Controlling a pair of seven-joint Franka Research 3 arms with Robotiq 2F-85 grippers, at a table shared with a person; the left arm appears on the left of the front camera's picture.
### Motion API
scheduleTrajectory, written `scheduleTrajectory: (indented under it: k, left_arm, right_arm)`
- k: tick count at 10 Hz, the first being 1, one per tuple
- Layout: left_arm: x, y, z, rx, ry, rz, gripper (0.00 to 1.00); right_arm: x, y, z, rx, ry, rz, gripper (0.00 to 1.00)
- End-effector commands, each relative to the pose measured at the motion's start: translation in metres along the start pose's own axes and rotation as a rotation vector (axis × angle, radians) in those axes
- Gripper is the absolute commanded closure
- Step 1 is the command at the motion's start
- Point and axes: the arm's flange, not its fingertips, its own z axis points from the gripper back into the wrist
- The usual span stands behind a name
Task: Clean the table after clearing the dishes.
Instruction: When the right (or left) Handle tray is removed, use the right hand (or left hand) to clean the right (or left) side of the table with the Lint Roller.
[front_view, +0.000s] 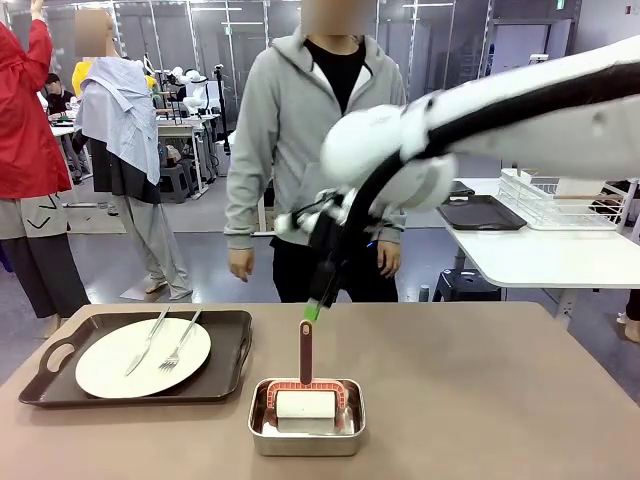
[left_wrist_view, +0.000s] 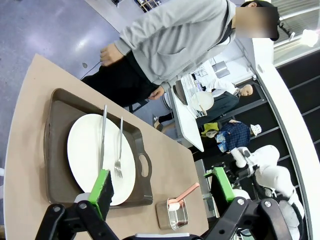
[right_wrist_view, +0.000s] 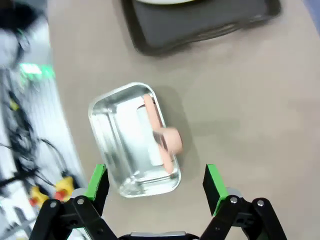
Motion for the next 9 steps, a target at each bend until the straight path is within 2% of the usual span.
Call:
scheduleTrajectory:
  k: [1,2,3,4,5,7,8,9]
  left_arm:
    - [0.003,0.000,0.002,-0.022,-0.014,-0.011,0.00]
    - [0.003,0.000,0.002,-0.022,-0.014,-0.011,0.00]
    - [0.003,0.000,0.002,-0.022,-0.014,-0.011,0.00]
    - [0.003,0.000,0.002,-0.022,-0.014,-0.011,0.00]
    - [0.003,0.000,0.002,-0.022,-0.014,-0.011,0.00]
    - [0.003,0.000,0.002,-0.022,-0.014,-0.011,0.00]
    - [0.003,0.000,0.002,-0.022,-0.014,-0.011,0.00]
    - [0.003,0.000,0.002,-0.022,-0.014,-0.011,0.00]
  right_arm:
    - [-0.079,-0.037,0.054,0.160,-0.432,-0.446,0.05]
    - [-0.125,-0.060,0.075,0.234,-0.577,-0.605,0.05]
    - [-0.188,-0.083,0.096,0.336,-0.805,-0.762,0.05]
    - [-0.263,-0.097,0.116,0.450,-1.072,-0.878,0.05]
    - [-0.332,-0.106,0.128,0.546,-1.263,-0.945,0.05]
    - [-0.461,-0.120,0.119,0.605,-1.470,-1.044,0.05]
    - [-0.526,-0.113,0.098,0.578,-1.671,-1.108,0.05]
    - [-0.560,-0.104,0.075,0.530,-1.746,-1.202,0.05]
